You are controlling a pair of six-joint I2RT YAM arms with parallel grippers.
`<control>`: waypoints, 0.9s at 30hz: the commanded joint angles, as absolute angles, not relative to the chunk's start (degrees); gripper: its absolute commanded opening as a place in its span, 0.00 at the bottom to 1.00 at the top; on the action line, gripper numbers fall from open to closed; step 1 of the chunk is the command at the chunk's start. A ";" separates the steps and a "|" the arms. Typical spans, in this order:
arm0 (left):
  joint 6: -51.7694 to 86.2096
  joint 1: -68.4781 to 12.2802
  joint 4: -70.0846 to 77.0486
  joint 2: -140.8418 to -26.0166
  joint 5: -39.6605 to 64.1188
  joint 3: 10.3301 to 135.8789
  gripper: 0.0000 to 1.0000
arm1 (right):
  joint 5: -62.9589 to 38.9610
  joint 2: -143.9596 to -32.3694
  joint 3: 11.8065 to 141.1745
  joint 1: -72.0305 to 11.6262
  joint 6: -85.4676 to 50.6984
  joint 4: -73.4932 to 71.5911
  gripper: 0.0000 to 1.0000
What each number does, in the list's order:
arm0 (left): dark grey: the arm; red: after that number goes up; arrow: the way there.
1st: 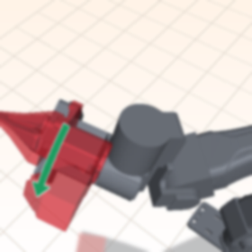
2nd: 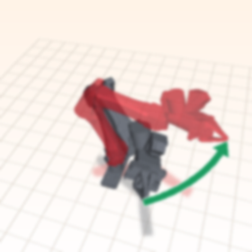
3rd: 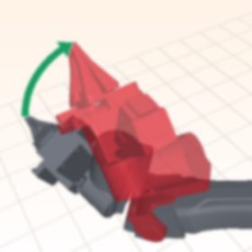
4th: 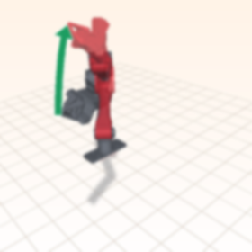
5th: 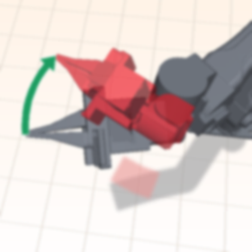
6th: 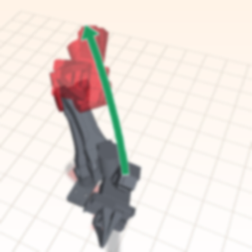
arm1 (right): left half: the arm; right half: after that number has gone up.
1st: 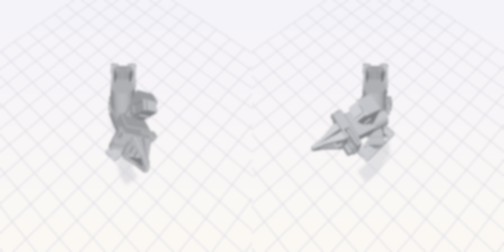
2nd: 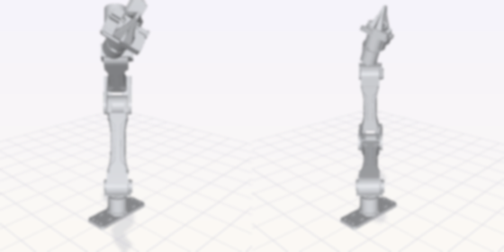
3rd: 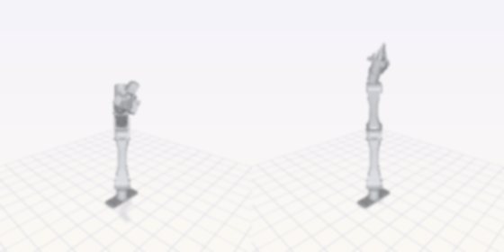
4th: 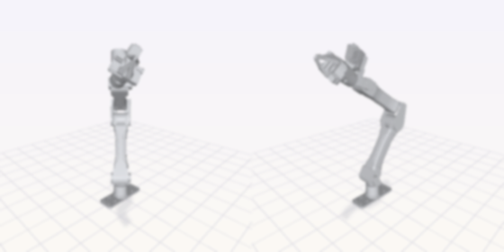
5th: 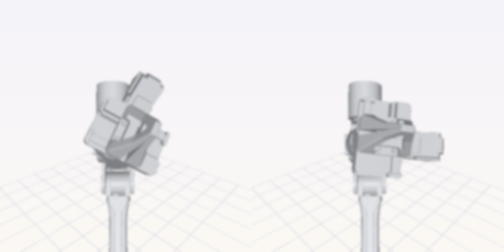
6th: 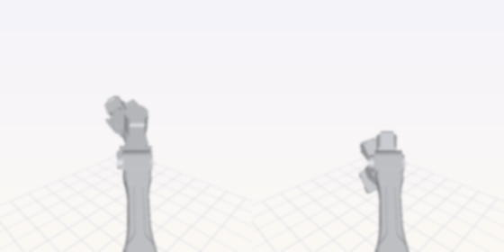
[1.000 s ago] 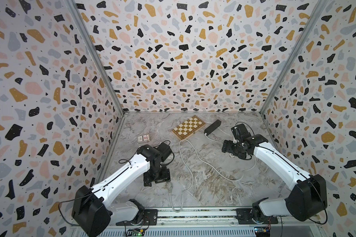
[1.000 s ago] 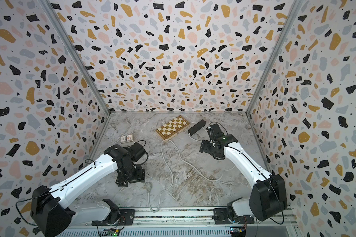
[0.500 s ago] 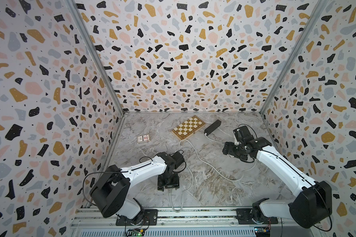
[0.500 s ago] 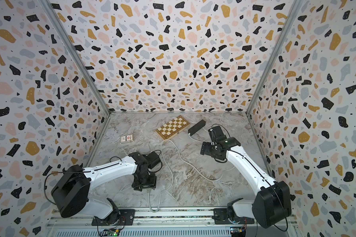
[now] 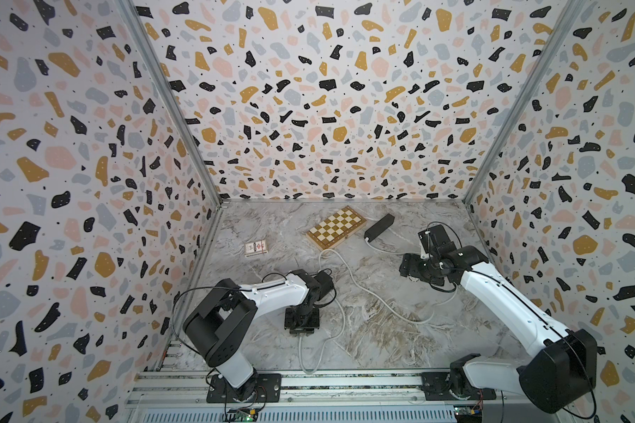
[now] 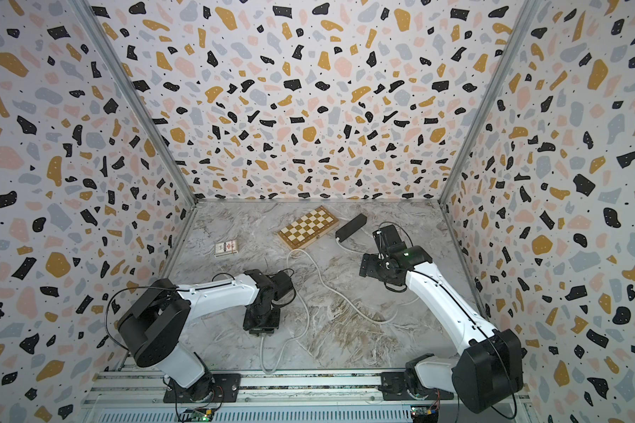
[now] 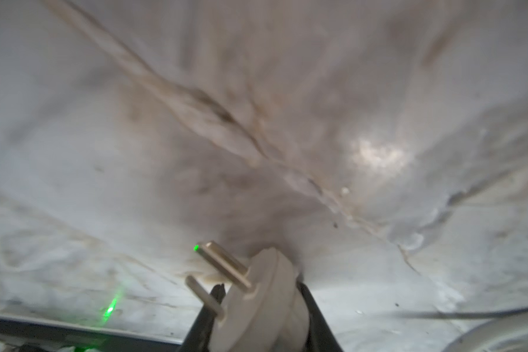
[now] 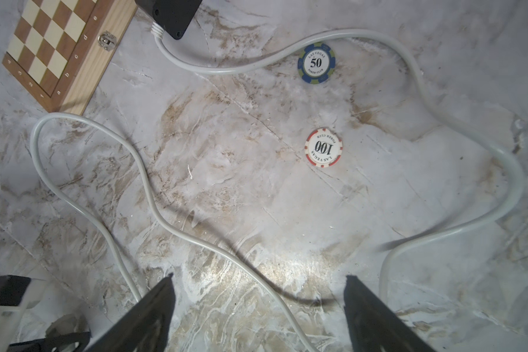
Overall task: Unwrap the cord wrapped around the power strip
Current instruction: Move the power cord to the center of the board.
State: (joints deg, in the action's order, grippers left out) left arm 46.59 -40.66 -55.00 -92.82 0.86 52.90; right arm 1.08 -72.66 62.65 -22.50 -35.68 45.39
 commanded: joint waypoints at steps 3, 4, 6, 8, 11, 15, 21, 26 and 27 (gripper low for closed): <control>37.79 -27.52 -64.10 -86.43 -13.63 59.04 0.11 | 3.14 -70.40 64.86 -22.33 -35.63 46.76 0.88; 35.51 -23.50 -64.39 -86.06 -14.94 60.36 0.11 | 3.25 -70.32 64.88 -22.32 -35.85 46.76 0.88; 31.96 -16.16 -64.66 -86.26 -17.23 62.84 0.11 | 3.50 -70.14 64.95 -22.18 -36.16 46.75 0.88; 29.49 -8.48 -63.36 -86.99 -19.21 64.50 0.11 | 3.94 -69.75 65.06 -22.06 -36.59 46.76 0.88; 28.65 1.98 -59.86 -88.78 -18.52 67.19 0.14 | 4.48 -69.30 65.20 -21.71 -37.00 46.76 0.88; 26.99 4.86 -57.67 -91.61 -12.04 70.65 0.26 | 4.39 -69.82 65.55 -21.19 -36.73 46.79 0.88; 28.72 4.01 -53.07 -87.28 -4.98 62.50 0.29 | 3.39 -73.64 68.20 -20.08 -36.28 45.98 0.89; 29.38 3.69 -52.13 -84.10 -4.08 56.75 0.52 | 1.49 -79.42 72.06 -19.69 -35.85 42.82 0.89; 29.62 3.89 -52.53 -83.38 -6.25 56.39 0.66 | 1.00 -81.14 73.05 -19.69 -36.14 41.91 0.89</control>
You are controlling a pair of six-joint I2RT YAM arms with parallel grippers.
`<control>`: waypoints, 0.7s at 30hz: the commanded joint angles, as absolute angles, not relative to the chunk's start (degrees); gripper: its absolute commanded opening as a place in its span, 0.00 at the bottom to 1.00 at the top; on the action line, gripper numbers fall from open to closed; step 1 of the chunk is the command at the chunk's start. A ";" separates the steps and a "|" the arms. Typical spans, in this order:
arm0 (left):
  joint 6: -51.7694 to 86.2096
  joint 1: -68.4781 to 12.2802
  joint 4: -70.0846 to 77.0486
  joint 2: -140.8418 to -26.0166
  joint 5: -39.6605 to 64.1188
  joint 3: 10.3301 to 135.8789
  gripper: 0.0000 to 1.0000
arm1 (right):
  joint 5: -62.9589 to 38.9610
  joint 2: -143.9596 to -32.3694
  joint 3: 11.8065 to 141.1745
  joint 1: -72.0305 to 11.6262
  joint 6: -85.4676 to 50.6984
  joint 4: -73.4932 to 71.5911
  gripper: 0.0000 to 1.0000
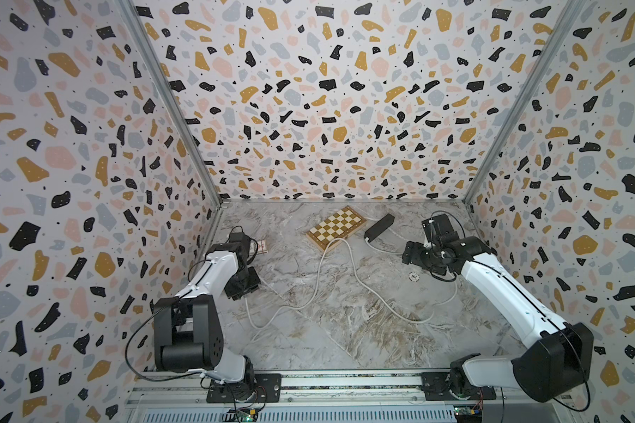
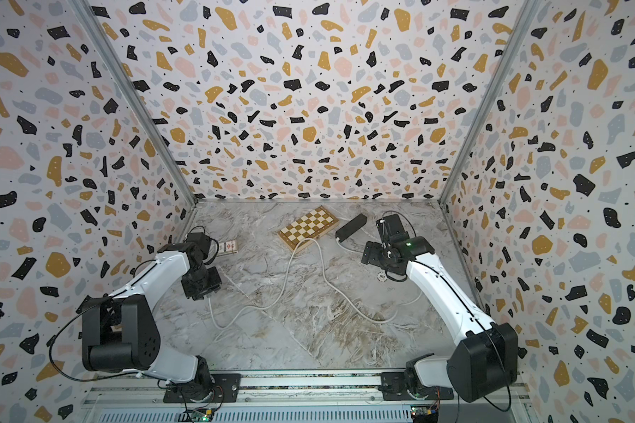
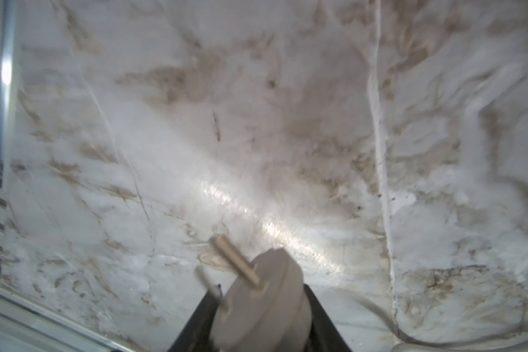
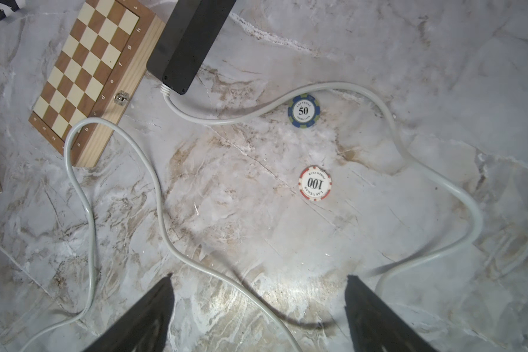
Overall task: Unwrap the cord wrapped around the power strip
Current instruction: Move the power cord to the center of the board, then pick up the power strip from the center of the board.
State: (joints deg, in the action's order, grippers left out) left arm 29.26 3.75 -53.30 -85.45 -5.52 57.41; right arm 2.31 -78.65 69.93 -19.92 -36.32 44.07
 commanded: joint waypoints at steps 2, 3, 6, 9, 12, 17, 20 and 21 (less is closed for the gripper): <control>28.48 4.41 -52.55 -81.82 -8.49 56.56 0.78 | 0.78 -84.77 75.03 -19.64 -37.64 39.71 0.90; 27.78 4.56 -52.65 -80.68 -9.52 57.42 0.81 | 1.30 -86.83 75.93 -19.66 -39.13 38.39 0.91; 26.09 4.58 -53.00 -77.12 -10.93 60.89 0.84 | 3.31 -93.15 78.20 -19.60 -43.89 33.79 0.94; 24.80 4.57 -53.12 -73.18 -8.45 63.88 0.84 | 4.84 -100.19 81.37 -19.60 -47.95 29.03 0.96; 27.01 4.19 -55.46 -71.19 -4.73 65.76 0.82 | 6.91 -108.35 86.74 -19.60 -51.37 26.05 0.95; 35.44 -0.16 -50.67 -62.97 0.18 57.74 0.77 | 8.91 -117.35 93.68 -19.60 -51.62 19.32 0.94; 38.56 -1.49 -46.76 -57.16 -0.60 53.53 0.77 | 8.60 -120.43 94.92 -19.60 -52.75 14.69 0.95; 38.76 -1.58 -46.20 -56.42 -0.49 52.95 0.77 | 8.69 -121.37 95.94 -19.60 -53.31 14.91 0.95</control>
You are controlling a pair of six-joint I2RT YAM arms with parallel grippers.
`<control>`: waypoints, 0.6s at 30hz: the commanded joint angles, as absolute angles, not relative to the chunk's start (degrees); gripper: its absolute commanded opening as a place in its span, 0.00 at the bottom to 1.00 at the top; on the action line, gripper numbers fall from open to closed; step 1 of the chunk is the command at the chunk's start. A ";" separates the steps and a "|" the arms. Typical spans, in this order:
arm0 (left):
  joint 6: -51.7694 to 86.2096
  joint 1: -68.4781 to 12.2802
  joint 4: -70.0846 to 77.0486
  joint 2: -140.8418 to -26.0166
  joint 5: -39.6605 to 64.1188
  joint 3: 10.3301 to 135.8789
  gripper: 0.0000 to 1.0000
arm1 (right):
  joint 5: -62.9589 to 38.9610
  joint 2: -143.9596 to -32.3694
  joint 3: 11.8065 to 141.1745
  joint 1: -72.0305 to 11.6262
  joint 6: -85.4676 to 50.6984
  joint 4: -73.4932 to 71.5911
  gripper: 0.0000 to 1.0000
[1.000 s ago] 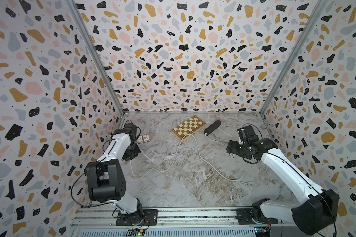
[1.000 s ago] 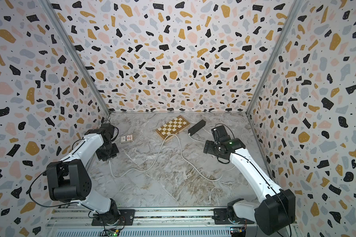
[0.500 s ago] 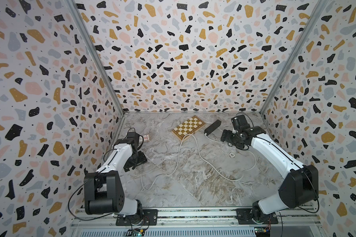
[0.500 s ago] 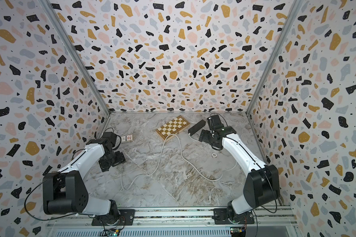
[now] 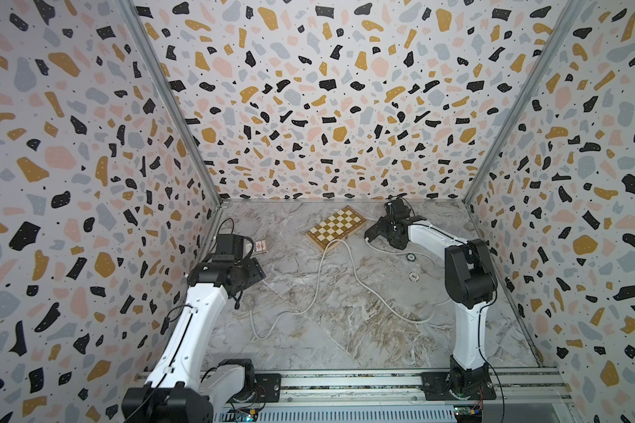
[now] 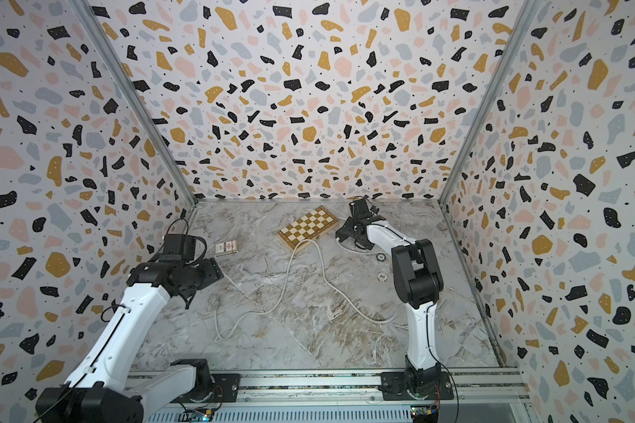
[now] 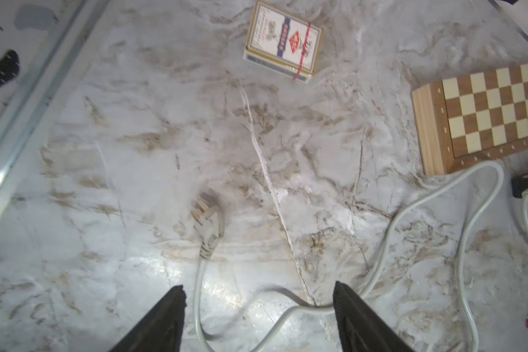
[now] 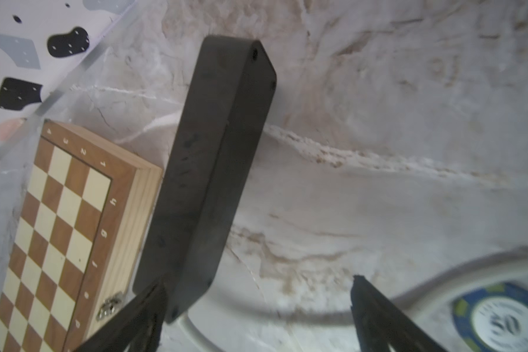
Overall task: Unwrap the cord wrapped around the power strip
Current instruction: Pick up the power strip from the center of the board.
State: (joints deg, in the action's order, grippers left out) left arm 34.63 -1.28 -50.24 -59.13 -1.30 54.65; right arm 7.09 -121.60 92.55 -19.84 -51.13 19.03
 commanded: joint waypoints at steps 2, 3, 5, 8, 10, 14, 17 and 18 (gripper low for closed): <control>38.21 -1.58 -46.62 -56.34 -0.35 53.14 0.77 | 9.12 -123.63 98.48 -19.60 -53.93 16.32 0.95; 37.92 -1.58 -46.98 -56.61 -0.22 53.41 0.76 | 9.21 -124.30 99.12 -19.60 -54.29 16.47 0.95; 37.53 -1.58 -47.11 -56.89 0.00 53.96 0.76 | 9.59 -125.45 99.89 -19.60 -55.18 16.27 0.95; 38.09 -1.58 -46.07 -56.47 -0.26 53.64 0.75 | 10.24 -127.90 102.53 -19.60 -55.83 18.76 0.94; 38.62 -1.58 -45.60 -56.47 -0.19 53.31 0.75 | 9.42 -129.51 103.95 -19.60 -56.07 20.22 0.91; 39.44 -1.58 -45.17 -56.15 0.00 52.53 0.72 | 7.57 -131.59 105.47 -19.60 -55.91 21.64 0.80; 39.55 -1.58 -44.91 -54.86 -0.16 51.71 0.70 | 6.57 -132.95 107.15 -19.60 -55.56 23.14 0.70; 39.35 -1.58 -44.92 -54.19 -0.32 51.47 0.69 | 6.22 -133.19 107.60 -19.60 -55.32 23.40 0.66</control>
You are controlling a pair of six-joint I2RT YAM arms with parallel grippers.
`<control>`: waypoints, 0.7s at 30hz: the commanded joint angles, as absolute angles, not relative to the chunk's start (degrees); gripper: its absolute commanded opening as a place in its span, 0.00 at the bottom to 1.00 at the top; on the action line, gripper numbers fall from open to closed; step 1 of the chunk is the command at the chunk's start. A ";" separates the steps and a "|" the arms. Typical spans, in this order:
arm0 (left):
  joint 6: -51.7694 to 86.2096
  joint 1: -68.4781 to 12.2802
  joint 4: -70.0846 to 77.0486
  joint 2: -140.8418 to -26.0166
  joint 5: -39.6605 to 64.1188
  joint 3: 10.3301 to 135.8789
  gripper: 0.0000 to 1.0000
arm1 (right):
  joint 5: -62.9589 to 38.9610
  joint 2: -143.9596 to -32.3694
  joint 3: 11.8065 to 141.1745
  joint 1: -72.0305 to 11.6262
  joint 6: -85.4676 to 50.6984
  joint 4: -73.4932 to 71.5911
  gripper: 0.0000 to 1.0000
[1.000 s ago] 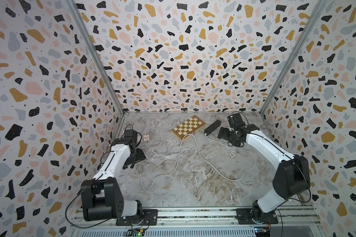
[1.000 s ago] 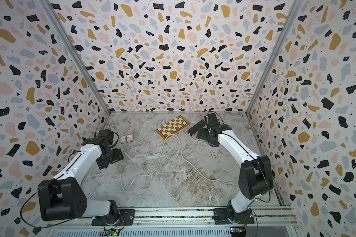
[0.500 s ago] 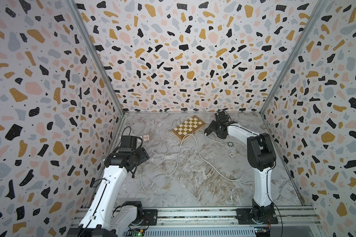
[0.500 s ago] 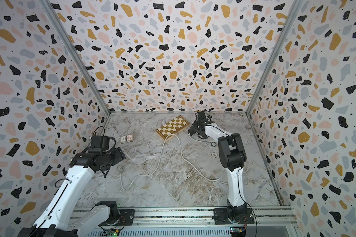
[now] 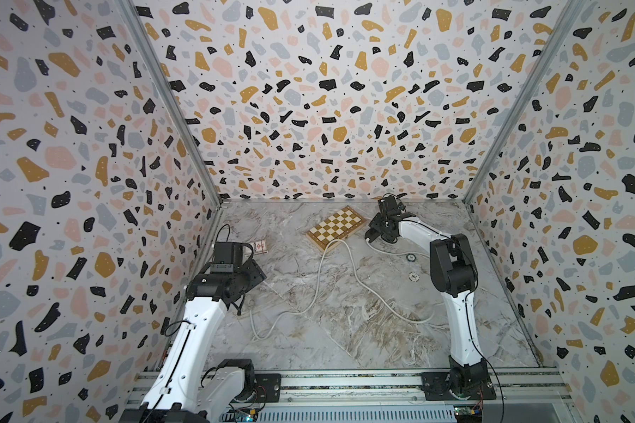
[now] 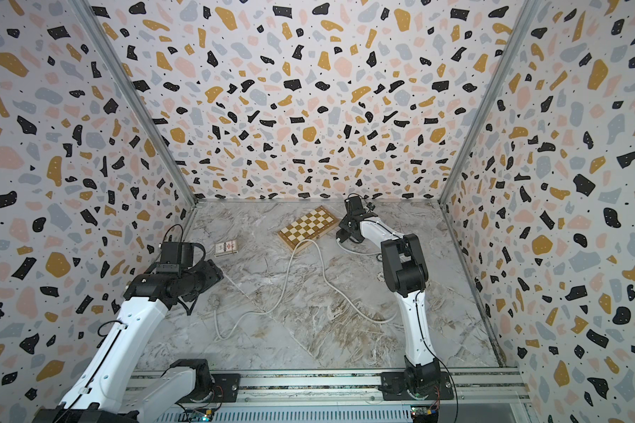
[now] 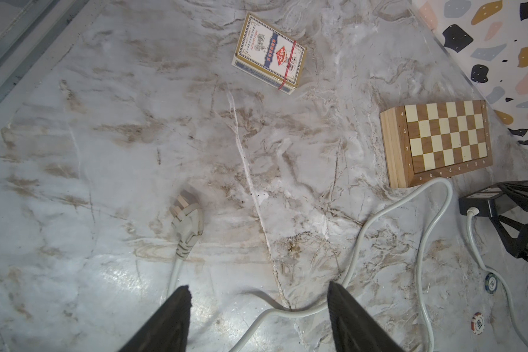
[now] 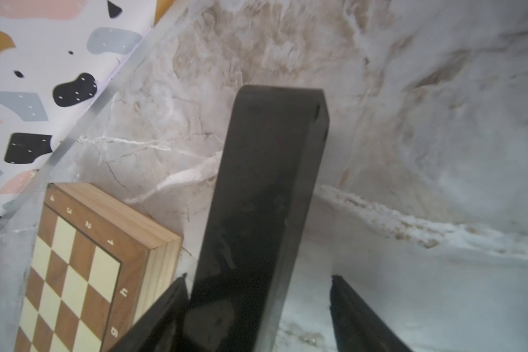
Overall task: Unwrap the cord wrapped around the power strip
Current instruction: Pick up the power strip from the center of the board.
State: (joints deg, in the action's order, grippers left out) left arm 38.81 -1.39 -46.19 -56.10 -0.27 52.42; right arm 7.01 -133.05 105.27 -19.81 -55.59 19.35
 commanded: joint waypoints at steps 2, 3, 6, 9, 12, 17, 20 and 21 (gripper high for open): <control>38.58 -1.58 -44.86 -52.86 -0.52 50.85 0.67 | 5.67 -132.86 107.66 -19.60 -55.22 23.48 0.55; 37.66 -1.61 -44.81 -52.37 -0.54 50.84 0.65 | 5.34 -132.47 107.42 -19.60 -55.27 23.47 0.50; 32.67 -5.37 -44.61 -52.53 -2.53 52.79 0.61 | 2.32 -130.78 106.85 -19.13 -56.40 23.75 0.33; 29.25 -10.91 -44.30 -54.82 -5.09 55.13 0.62 | -2.65 -127.96 104.42 -18.51 -57.11 21.08 0.12; 29.48 -13.73 -39.72 -56.38 -2.20 54.89 0.61 | -10.31 -125.02 102.37 -17.48 -57.48 19.33 0.02; 29.57 -17.47 -26.00 -58.51 6.59 53.21 0.65 | -23.18 -116.61 93.63 -15.90 -53.30 9.80 0.00; 31.10 -18.45 -18.27 -60.59 11.67 52.47 0.66 | -32.32 -113.36 88.39 -15.30 -50.37 2.91 0.00; 31.91 -18.48 -15.90 -61.32 13.21 52.23 0.66 | -35.72 -113.28 87.18 -15.32 -50.34 -1.07 0.00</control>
